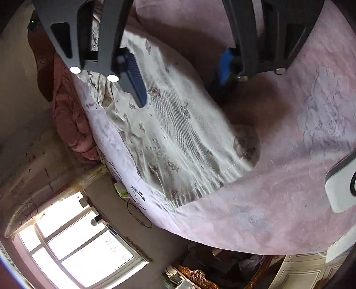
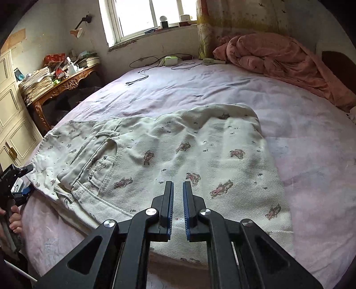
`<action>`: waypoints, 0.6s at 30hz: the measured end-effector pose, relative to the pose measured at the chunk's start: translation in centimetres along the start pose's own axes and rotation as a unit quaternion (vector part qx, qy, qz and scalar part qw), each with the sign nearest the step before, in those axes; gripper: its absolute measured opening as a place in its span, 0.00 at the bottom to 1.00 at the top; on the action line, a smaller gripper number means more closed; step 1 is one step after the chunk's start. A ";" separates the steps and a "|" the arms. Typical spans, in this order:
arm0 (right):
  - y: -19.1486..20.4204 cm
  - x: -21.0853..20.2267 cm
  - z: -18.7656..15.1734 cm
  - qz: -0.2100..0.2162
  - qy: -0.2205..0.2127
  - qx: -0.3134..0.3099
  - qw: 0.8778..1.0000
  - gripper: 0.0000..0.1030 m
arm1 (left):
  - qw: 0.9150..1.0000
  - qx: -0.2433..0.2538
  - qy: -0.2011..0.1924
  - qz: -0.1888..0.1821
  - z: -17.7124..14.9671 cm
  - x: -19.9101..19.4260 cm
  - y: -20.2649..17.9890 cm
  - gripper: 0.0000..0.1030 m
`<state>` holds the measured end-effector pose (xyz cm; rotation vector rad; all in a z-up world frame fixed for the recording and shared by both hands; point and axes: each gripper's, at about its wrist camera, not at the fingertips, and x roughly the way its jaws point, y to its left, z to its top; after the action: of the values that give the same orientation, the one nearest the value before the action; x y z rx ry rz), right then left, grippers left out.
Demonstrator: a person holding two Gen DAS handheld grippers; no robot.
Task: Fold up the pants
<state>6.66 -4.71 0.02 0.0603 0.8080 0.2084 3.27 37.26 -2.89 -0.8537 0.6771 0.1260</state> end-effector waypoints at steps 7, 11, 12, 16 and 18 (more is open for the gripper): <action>0.7 -0.2 -0.9 -0.008 0.006 -0.023 1.000 0.08 | 1.000 -0.015 0.001 -0.004 1.5 2.5 1.6 0.34; 0.6 -0.4 -1.3 -0.006 0.007 -0.020 1.000 0.08 | 1.000 -0.016 0.001 0.009 2.1 2.6 1.2 0.10; 0.5 -0.4 -1.3 -0.006 0.008 -0.019 1.000 0.08 | 0.999 0.017 0.013 0.026 2.1 2.8 0.2 0.08; -0.1 -0.7 -1.6 -0.014 0.007 -0.015 1.000 0.08 | 0.990 0.121 -0.045 0.062 1.5 0.3 -5.3 0.05; -0.7 -1.1 -1.7 -0.018 0.003 -0.009 1.000 0.08 | 0.984 0.158 -0.069 0.051 1.0 -1.1 -8.3 0.05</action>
<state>4.86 -5.69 -0.49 0.0288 0.8117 0.1811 5.92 32.70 3.62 -0.5002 0.5909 0.1637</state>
